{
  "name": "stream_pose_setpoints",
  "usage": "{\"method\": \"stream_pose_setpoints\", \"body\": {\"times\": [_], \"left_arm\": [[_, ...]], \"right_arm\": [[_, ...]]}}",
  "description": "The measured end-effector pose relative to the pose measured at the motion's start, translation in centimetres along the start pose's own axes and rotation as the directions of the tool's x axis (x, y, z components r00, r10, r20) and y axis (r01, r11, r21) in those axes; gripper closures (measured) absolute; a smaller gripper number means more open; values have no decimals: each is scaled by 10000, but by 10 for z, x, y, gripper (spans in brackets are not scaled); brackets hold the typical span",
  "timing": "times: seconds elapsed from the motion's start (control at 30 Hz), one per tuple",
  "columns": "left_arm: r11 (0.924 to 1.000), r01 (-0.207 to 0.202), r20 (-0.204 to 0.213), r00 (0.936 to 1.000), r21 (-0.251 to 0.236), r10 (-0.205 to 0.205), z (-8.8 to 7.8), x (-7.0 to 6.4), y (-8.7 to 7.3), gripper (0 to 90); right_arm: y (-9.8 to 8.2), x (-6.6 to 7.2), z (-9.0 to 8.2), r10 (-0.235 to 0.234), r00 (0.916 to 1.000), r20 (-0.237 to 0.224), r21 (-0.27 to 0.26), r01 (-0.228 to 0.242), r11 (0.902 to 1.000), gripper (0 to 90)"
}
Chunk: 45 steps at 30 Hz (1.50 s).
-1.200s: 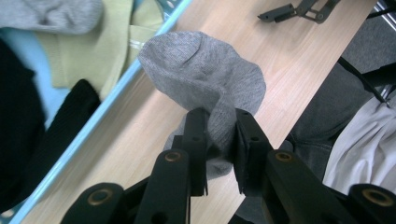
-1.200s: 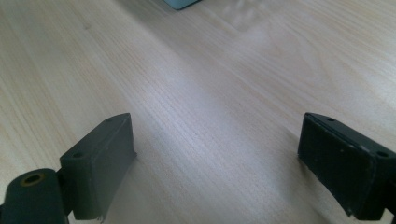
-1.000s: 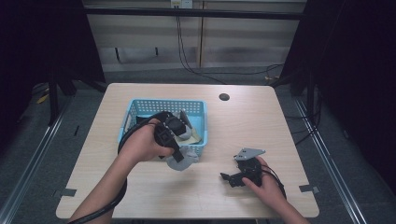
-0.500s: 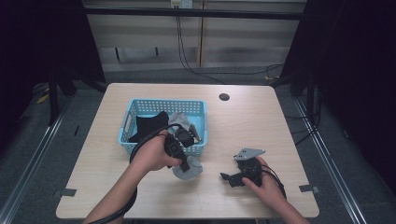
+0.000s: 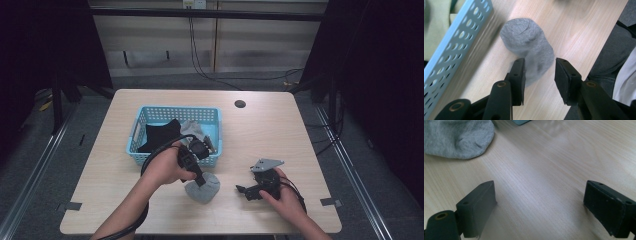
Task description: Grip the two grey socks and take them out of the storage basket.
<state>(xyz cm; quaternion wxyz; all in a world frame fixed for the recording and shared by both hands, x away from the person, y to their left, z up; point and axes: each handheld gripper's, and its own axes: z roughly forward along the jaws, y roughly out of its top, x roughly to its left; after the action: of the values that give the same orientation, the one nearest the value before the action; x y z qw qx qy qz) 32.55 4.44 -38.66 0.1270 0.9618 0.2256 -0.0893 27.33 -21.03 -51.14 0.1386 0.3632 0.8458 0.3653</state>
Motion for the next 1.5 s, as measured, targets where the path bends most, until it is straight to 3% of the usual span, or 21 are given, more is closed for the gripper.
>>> {"method": "stream_pose_setpoints", "body": {"times": [0.13, 0.47, 0.63, 0.8, 0.9, 1.23, 1.37, 1.4, 1.43, 1.47, 1.5], "left_arm": [[9999, 86, -86, 9999, -62, -86, -6, 2, -1, 577], [9976, 509, -460, 9975, -476, -531, -30, 23, 1, 542], [9920, 901, -648, 9933, -885, -960, -39, 37, 6, 486], [9871, 1123, -1024, 9870, -1143, -1242, -39, 52, 12, 405], [9832, 1323, -1080, 9834, -1258, -1461, -37, 58, 14, 402], [9557, 2215, -1456, 9569, -1936, -2513, -22, 96, 22, 366], [9413, 2628, -1551, 9419, -2117, -2979, -14, 111, 22, 357], [9413, 2628, -1551, 9419, -2117, -2979, -14, 111, 22, 357], [9357, 2773, -1735, 9325, -2183, -3168, -9, 117, 23, 353], [9349, 2780, -1788, 9307, -2208, -3190, -6, 120, 23, 352], [9283, 2961, -1806, 9235, -2251, -3383, -3, 123, 23, 352]], "right_arm": [[0, 0, 0, -8, 10000, -1, -3, 8, 10000, 104], [0, 0, 0, 2, 10000, -6, -13, -2, 10000, 104], [0, 0, 0, -10, 10000, 0, -7, 10, 10000, 104], [0, 0, 0, 12, 10000, -7, -2, -12, 10000, 104], [0, 0, 0, 12, 10000, -9, -6, -12, 10000, 104], [0, 0, 0, 26, 10000, -16, 2, -26, 10000, 104], [0, 0, 0, 23, 10000, -19, -4, -23, 10000, 104], [0, 0, 0, 19, 10000, -8, -8, -19, 10000, 104], [0, 0, 0, 14, 10000, 0, 7, -14, 10000, 104], [0, 0, 0, 17, 10000, 0, 9, -17, 10000, 104], [0, 0, 0, 30, 10000, -5, 23, -30, 10000, 104]]}}
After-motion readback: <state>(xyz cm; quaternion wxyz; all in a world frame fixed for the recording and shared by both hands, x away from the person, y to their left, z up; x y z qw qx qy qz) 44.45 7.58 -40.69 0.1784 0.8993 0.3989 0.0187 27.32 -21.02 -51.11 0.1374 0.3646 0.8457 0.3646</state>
